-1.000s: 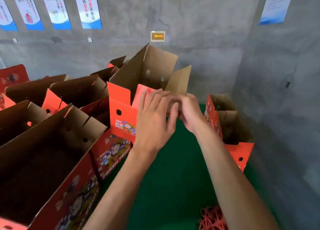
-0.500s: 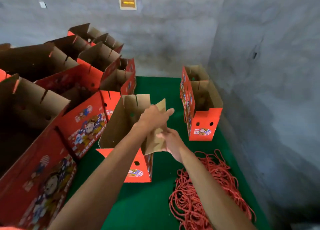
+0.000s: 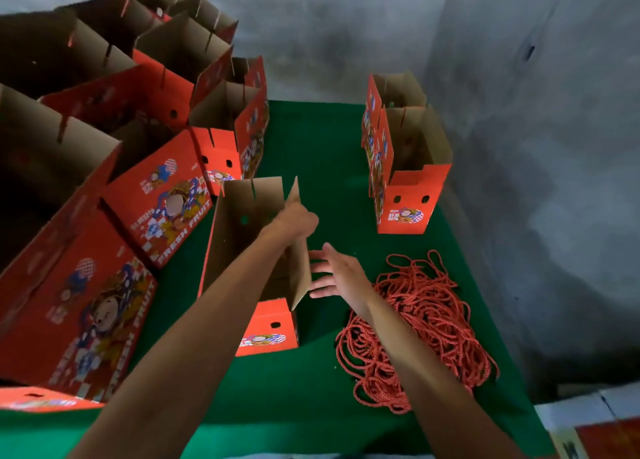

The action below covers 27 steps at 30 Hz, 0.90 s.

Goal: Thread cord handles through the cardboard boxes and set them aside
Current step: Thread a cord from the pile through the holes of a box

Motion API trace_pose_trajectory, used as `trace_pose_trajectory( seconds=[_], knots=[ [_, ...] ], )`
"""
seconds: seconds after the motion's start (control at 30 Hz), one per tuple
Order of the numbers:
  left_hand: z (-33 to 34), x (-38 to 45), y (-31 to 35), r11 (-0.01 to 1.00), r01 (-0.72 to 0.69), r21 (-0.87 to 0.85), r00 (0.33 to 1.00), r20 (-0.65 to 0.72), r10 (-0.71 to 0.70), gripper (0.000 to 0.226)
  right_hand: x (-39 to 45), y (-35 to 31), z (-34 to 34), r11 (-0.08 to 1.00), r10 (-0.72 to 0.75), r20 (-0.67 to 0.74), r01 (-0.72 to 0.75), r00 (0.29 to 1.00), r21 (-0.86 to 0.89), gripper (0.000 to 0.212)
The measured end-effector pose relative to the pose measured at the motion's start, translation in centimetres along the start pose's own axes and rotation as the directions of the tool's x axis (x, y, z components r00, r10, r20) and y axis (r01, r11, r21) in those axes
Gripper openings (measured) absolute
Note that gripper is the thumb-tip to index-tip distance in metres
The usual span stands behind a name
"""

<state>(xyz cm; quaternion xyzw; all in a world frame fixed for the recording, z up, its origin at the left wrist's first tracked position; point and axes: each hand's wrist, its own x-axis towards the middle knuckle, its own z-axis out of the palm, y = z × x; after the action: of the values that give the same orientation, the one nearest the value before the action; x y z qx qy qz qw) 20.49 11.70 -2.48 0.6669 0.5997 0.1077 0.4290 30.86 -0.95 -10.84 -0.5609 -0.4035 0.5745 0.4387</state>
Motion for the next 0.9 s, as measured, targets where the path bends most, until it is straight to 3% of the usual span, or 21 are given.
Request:
trace_pose_trajectory(
  seconds=[0.1,0.23,0.33,0.4,0.5,0.57,0.67,0.77,0.83,0.9],
  knots=[
    [-1.2,-1.7,0.5,0.968,0.067,0.242,0.998,-0.025,-0.063,0.030,-0.2,2.8,-1.1,0.917,-0.013,0.033,0.025,0.999,-0.397,0.039],
    [-2.3,-3.6,-0.3,0.936,0.045,0.348,0.994,0.075,-0.076,0.036,-0.3,6.9,-1.6,0.600,0.133,0.047,-0.043,0.990,-0.799,0.041],
    [-3.0,-4.9,-1.8,0.975,0.104,0.197,0.947,0.280,-0.158,0.032,-0.5,9.0,-1.5,0.388,0.290,0.031,-0.088,0.957,-0.917,0.046],
    [-4.0,-5.5,-3.1,0.985,0.154,0.075,0.898,0.405,-0.171,0.032,-0.7,9.7,-1.5,0.307,0.288,0.034,-0.059,0.957,-0.950,0.042],
    [-5.3,-5.7,-5.1,0.973,0.227,-0.034,0.878,0.440,-0.190,0.042,-1.2,10.0,-1.7,0.270,0.206,0.077,0.019,0.976,-0.963,0.010],
    [-5.7,-5.7,-6.3,0.954,0.278,-0.111,0.886,0.414,-0.210,0.041,-1.4,10.3,-2.0,0.290,0.175,0.095,0.041,0.980,-0.956,0.023],
    [-5.4,-5.4,-8.0,0.921,0.317,-0.225,0.921,0.305,-0.242,0.036,-1.4,9.6,-1.7,0.367,0.107,0.096,0.051,0.990,-0.929,0.019],
    [-4.7,-5.7,-9.2,0.867,0.353,-0.353,0.928,0.249,-0.277,0.033,-0.5,7.6,-0.3,0.564,-0.069,0.036,0.068,0.997,-0.823,0.016],
    [-4.7,-5.9,-9.9,0.820,0.372,-0.434,0.924,0.262,-0.280,0.036,0.4,5.8,1.1,0.739,-0.179,-0.022,0.120,0.984,-0.663,0.016],
    [-5.1,-6.1,-10.5,0.802,0.366,-0.472,0.924,0.286,-0.254,0.038,1.3,4.0,2.4,0.837,-0.250,-0.082,0.173,0.965,-0.519,0.014]
  ],
)
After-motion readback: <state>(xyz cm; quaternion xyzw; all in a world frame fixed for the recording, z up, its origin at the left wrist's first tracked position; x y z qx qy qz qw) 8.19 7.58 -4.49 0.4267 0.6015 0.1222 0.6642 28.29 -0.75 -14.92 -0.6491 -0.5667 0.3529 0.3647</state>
